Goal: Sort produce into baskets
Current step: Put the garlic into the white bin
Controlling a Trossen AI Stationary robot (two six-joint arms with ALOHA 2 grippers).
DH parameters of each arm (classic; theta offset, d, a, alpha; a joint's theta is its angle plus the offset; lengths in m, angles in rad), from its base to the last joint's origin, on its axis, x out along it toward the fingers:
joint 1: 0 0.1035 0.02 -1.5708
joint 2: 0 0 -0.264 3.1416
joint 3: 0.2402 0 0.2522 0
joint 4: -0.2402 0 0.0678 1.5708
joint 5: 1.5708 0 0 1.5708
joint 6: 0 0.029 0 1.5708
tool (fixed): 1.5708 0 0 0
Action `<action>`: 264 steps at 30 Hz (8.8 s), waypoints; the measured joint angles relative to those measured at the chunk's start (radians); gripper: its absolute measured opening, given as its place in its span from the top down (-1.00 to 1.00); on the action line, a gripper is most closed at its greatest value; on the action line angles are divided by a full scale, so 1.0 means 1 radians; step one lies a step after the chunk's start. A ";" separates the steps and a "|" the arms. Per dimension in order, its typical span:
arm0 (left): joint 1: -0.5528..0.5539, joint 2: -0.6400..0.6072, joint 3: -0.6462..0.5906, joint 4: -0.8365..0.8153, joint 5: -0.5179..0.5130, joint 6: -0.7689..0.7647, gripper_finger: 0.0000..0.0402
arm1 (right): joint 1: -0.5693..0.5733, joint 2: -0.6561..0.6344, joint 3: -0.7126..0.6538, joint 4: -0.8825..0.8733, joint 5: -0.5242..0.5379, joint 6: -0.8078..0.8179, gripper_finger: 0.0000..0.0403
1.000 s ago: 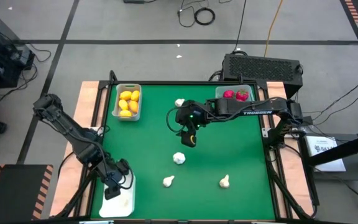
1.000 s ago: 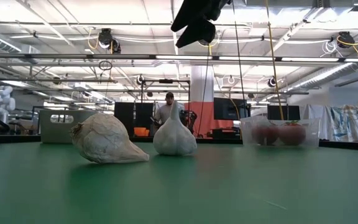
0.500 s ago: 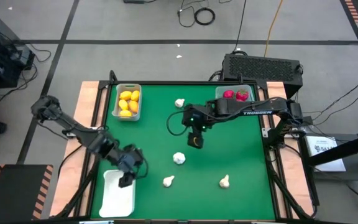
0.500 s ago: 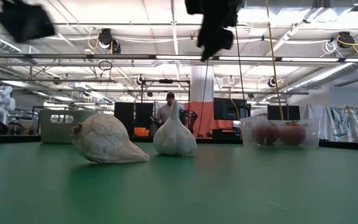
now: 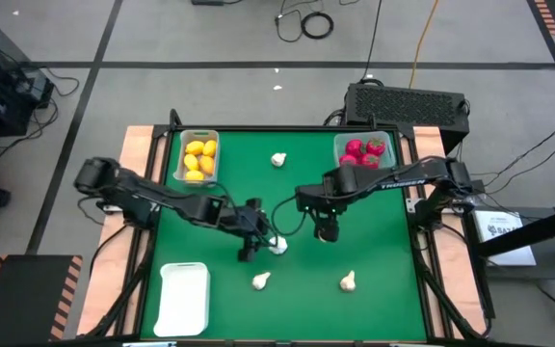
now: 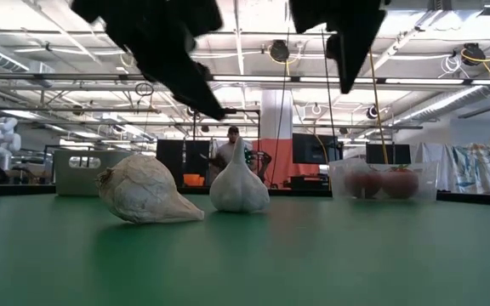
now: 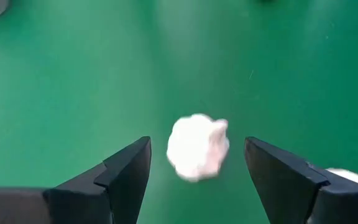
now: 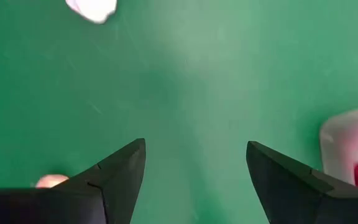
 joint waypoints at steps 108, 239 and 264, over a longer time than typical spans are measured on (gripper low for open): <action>-0.584 -0.102 0.280 -0.961 0.153 -1.040 0.11 | -0.124 -0.053 0.000 0.708 0.024 -0.294 -0.34; -0.275 0.214 0.437 -0.631 0.126 -0.546 0.19 | -0.058 -0.053 -0.228 0.230 0.029 -0.324 -0.34; -0.582 0.082 0.428 -1.006 0.194 -1.052 0.18 | -0.058 -0.053 -0.228 0.370 0.027 -0.364 -0.34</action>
